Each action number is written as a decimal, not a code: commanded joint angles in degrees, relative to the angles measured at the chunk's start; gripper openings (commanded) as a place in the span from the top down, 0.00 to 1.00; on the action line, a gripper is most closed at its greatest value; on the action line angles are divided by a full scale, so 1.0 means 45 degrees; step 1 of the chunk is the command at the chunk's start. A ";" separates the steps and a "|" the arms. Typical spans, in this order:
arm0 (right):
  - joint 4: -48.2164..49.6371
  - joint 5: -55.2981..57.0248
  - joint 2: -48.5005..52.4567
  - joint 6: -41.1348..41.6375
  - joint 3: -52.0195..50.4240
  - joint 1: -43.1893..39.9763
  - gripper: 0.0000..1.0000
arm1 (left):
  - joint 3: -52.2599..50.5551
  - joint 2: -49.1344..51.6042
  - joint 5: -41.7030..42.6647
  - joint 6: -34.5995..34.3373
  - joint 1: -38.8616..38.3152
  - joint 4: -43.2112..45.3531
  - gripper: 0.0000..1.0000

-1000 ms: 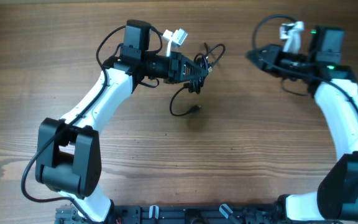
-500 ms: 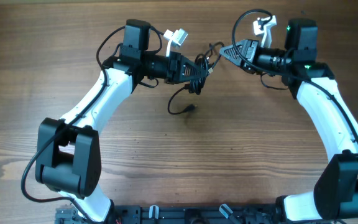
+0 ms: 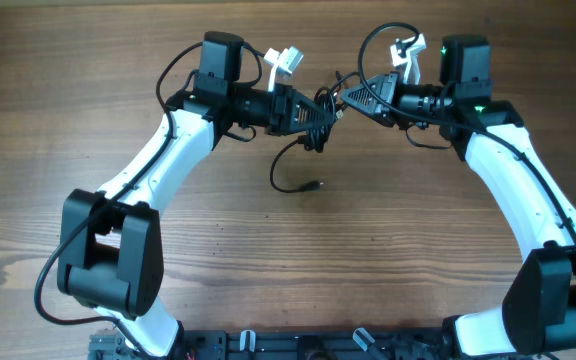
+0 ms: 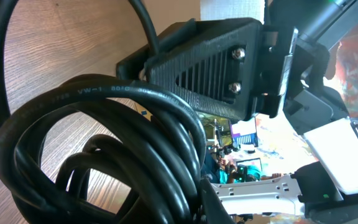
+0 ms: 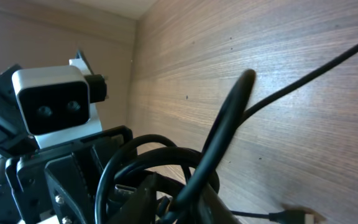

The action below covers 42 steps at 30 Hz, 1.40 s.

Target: Untangle cables

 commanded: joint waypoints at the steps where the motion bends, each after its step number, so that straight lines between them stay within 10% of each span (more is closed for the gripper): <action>1: 0.0160 0.0685 0.0189 0.0044 0.0029 -0.0185 0.96 | 0.0136 -0.0214 0.0175 0.0257 -0.0039 0.0107 0.96; 37: 0.1651 0.1734 0.0189 0.2681 0.0034 -0.7980 0.95 | 0.0136 -0.0214 -0.0015 0.0257 -0.0044 -0.0238 0.96; 42: 0.1428 0.0058 0.0189 0.1379 0.0034 -0.7684 0.59 | 0.0136 -0.0214 -0.0019 0.0257 -0.0039 -0.0233 0.96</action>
